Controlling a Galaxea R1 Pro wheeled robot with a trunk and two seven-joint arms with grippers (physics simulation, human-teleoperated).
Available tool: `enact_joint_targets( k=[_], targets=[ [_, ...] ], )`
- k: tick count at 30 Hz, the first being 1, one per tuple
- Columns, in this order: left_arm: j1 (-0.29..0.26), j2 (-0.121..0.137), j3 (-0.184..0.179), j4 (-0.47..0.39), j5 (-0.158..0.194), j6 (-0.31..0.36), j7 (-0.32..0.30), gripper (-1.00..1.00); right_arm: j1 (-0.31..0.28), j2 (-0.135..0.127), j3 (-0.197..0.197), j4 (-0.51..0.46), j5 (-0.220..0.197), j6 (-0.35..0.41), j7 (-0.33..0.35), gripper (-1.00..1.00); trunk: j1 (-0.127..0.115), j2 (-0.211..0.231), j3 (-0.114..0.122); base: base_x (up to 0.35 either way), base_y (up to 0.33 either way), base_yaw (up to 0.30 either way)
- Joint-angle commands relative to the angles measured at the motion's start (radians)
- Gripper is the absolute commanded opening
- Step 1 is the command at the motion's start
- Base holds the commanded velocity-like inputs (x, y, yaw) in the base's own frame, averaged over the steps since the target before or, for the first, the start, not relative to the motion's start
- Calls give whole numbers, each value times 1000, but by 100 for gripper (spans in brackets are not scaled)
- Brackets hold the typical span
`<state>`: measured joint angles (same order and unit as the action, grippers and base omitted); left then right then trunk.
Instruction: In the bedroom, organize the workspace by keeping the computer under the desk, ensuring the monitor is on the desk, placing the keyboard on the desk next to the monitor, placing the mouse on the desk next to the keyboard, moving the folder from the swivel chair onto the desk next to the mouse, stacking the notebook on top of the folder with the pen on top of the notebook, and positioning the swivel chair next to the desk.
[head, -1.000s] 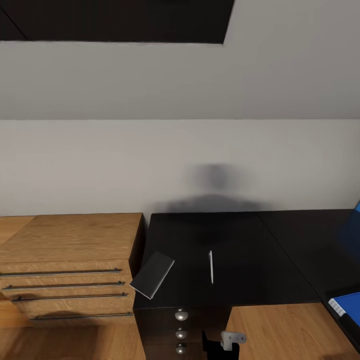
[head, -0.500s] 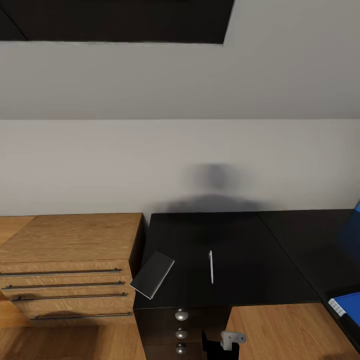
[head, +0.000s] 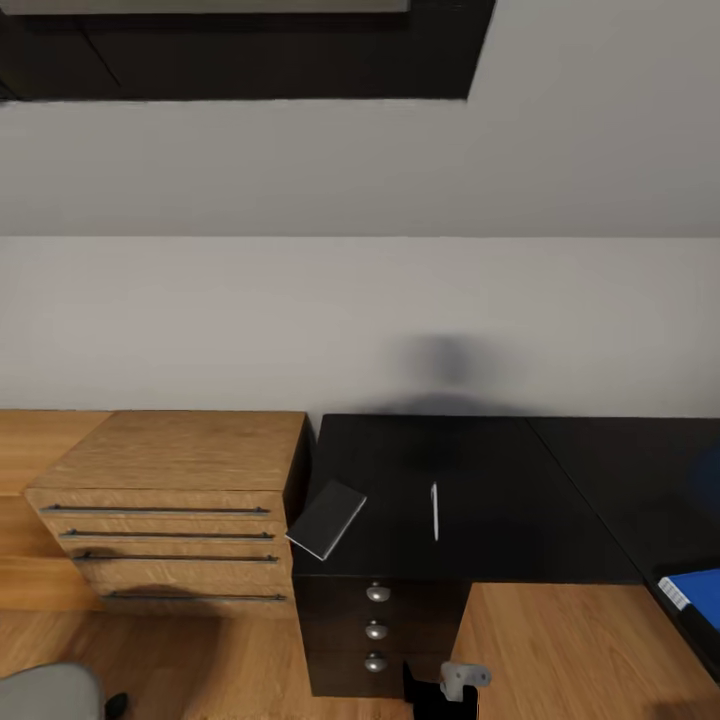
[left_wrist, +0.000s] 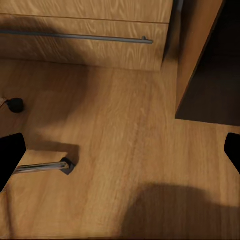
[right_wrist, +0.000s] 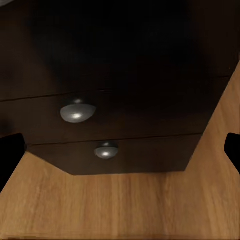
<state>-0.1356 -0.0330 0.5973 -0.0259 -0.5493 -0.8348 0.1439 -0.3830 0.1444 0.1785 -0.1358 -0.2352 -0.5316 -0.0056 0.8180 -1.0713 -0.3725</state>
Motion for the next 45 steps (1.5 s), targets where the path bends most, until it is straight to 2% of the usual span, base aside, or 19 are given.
enact_joint_targets(
  k=[1, 13, 18, 20, 24, 26, 28, 29, 30, 33, 38, 42, 45],
  targets=[
    [-1, 0, 2, 1, -11, -2, 9, 100, -1, 0, 8, 1, -10, -4, -1, 100, 0, -1, -1, -24, 0, 258],
    [-1, -2, 6, 0, -9, -1, 11, 100, -1, -2, 9, 1, -10, -4, 1, 100, 0, -1, -1, -3, 0, 45],
    [-1, -2, 6, 0, -9, -1, 11, 100, -1, -1, 14, 0, -7, 0, 2, 100, 19, -36, -17, 0, 0, 0],
    [0, -2, 6, 0, -9, -1, 11, 100, -1, 0, 26, -4, -1, 5, -1, 100, 27, -50, -23, 0, 0, 0],
    [0, -2, 6, 0, -9, -1, 11, 100, -2, 4, 58, -31, 46, 50, -24, 100, 42, -78, -36, 0, 0, 0],
    [0, -2, 6, 1, -9, 0, 11, 100, -2, 6, 69, -104, 90, 136, -63, 100, 50, -92, -42, 0, 0, 0],
    [-1, -2, 6, 0, -9, 0, 11, 100, -2, 6, 72, -154, 110, 193, -83, 100, 57, -106, -48, 0, 0, 0],
    [-1, -2, 6, 0, -9, 0, 11, 100, -2, 6, 74, -206, 126, 252, -98, 100, 61, -113, -51, 0, 0, 0],
    [-1, -2, 6, 0, -9, 0, 11, 100, -2, 6, 74, -231, 131, 281, -103, 100, 65, -120, -54, 0, 0, 0],
    [-1, -2, 6, 0, -9, 0, 11, 100, -1, 6, 75, -318, 145, 381, -117, 100, 77, -141, -64, 0, 0, 0],
    [-1, -2, 6, 0, -9, -1, 11, 100, -1, 6, 75, -403, 151, 474, -123, 100, 96, -176, -79, 0, 0, 0],
    [-1, -2, 6, 0, -9, -1, 11, 100, -1, 6, 75, -493, 153, 580, -126, 100, 111, -204, -92, 0, 0, 0],
    [0, -2, 7, 0, -9, -1, 11, 100, -1, 6, 76, -530, 153, 619, -126, 100, 111, -204, -92, 0, 0, 0]
  ],
)
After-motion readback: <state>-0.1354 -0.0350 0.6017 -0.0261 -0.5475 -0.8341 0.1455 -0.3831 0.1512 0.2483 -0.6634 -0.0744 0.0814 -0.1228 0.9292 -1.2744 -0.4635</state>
